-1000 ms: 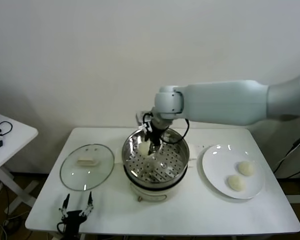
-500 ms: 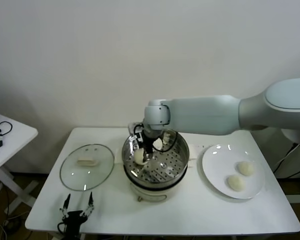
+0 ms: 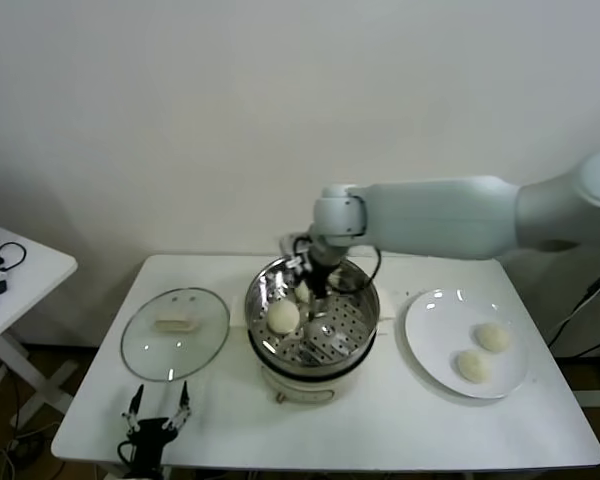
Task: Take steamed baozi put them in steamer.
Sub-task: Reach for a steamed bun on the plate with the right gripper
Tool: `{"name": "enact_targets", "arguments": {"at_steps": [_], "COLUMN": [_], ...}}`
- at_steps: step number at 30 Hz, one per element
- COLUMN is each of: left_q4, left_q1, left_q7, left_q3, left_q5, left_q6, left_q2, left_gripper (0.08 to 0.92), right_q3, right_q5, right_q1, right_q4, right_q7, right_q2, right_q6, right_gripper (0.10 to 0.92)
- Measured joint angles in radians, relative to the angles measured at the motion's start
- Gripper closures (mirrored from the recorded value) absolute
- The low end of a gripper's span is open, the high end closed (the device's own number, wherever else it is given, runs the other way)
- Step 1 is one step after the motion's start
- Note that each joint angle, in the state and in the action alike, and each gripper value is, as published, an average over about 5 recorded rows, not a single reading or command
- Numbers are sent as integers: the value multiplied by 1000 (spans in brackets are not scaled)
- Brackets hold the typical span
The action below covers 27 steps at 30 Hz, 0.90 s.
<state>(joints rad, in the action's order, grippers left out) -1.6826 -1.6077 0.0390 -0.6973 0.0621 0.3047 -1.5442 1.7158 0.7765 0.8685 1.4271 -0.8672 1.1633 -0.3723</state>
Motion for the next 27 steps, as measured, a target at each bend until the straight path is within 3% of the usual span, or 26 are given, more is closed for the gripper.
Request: {"name": "enact_targets", "arguments": {"at_steps": [15, 27], "left_q4": [8, 20], "left_q1": [-4, -10], "left_q7": [-5, -9], "left_q3": [-15, -30], "left_q5": [-7, -11], "left_q6": [7, 9], "left_q2": [-17, -21], "left_gripper": [177, 177], "right_q3": [165, 7], "right_q5": [-281, -478], "right_q1": [12, -267], "right_q4": [7, -80], "right_q7": [-88, -53], "right_q2": [-381, -502], "right_q6": [145, 154], "right_gripper": [203, 203]}}
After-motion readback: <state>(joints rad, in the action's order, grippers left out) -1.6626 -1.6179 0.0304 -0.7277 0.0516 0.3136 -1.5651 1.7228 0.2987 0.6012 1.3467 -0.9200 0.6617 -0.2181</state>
